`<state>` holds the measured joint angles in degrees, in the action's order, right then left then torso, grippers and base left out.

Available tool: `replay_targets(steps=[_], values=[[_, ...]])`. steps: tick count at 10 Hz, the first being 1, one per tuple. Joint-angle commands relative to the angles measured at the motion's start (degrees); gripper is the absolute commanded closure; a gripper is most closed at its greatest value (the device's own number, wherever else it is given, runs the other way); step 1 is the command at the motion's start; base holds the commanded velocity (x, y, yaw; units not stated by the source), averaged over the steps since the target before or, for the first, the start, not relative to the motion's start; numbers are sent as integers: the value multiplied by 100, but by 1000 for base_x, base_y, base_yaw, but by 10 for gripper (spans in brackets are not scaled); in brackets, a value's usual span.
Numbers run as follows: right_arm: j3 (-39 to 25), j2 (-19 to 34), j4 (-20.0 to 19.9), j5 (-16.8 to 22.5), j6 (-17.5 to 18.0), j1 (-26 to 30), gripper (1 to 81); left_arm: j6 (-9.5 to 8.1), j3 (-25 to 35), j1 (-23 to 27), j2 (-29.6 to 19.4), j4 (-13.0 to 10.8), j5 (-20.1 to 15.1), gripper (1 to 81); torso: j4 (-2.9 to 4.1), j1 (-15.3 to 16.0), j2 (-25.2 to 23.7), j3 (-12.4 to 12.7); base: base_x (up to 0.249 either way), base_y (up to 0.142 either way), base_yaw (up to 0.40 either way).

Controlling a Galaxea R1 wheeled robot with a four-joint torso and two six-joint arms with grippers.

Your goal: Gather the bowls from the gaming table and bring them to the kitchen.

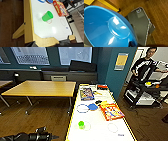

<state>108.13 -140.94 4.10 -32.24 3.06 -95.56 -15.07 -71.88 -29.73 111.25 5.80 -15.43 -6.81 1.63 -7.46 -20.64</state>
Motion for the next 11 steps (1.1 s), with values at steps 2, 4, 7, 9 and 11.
replay_targets(steps=[2,4,7,9,11], values=[[-188,230,127,402,28,155,811,-1191,-1002,1509,431,325,-1365,10,0,0,0,0,0,0,0],[-188,230,118,491,28,226,811,-1376,-1479,1685,943,211,-1682,10,0,0,0,0,0,0,0],[-153,230,118,614,28,322,811,-2532,-1752,1957,1786,-990,-2182,10,0,2,2,-2,0,0,0],[-144,230,118,658,37,358,811,-3529,-1672,1967,2104,-2065,-2341,10,0,2,2,-2,0,0,0],[-144,230,118,746,37,410,811,-4414,-1698,1958,2498,-2968,-2711,10,0,2,2,-4,0,0,0]])
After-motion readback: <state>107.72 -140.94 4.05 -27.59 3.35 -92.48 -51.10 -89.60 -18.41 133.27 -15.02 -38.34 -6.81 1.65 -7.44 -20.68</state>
